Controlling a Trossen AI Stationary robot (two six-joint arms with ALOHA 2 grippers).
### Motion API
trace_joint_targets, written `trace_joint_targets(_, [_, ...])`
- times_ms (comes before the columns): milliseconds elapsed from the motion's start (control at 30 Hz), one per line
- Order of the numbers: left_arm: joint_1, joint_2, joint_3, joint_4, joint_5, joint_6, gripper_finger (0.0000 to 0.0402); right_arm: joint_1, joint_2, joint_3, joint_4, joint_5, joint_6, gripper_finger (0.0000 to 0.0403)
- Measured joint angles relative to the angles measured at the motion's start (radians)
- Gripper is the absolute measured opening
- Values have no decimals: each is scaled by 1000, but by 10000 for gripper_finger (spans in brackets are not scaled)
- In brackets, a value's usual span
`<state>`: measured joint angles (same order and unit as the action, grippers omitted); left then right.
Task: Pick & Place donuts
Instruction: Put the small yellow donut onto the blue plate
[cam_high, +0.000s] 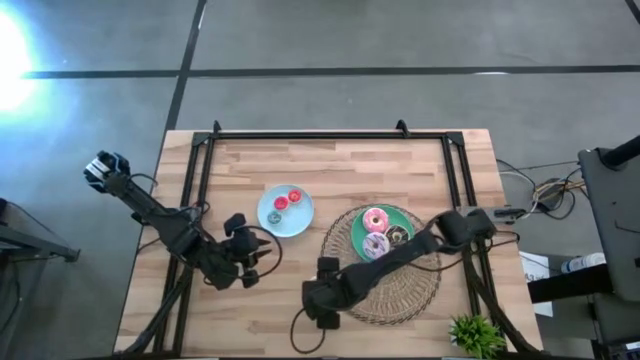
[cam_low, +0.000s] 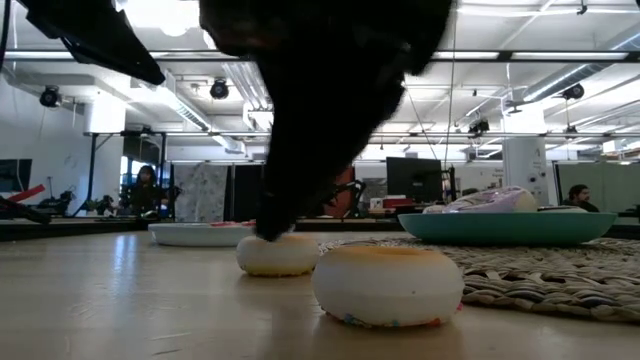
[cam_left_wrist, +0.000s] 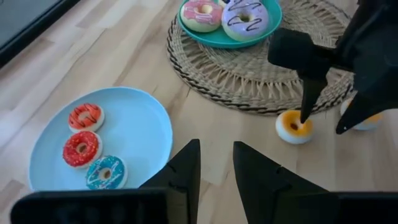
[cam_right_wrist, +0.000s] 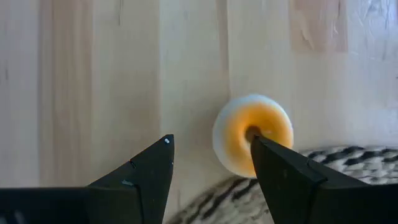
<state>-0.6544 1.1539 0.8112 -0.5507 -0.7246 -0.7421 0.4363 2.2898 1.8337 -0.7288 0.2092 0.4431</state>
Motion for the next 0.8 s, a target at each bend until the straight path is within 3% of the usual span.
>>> trace_joint_targets(367, [0, -20, -2, -13, 1, 39, 71, 11, 96, 165, -129, 60, 66, 207])
trace_joint_targets(800, [0, -20, -14, -13, 1, 36, 71, 11, 96, 134, -142, 79, 82, 205])
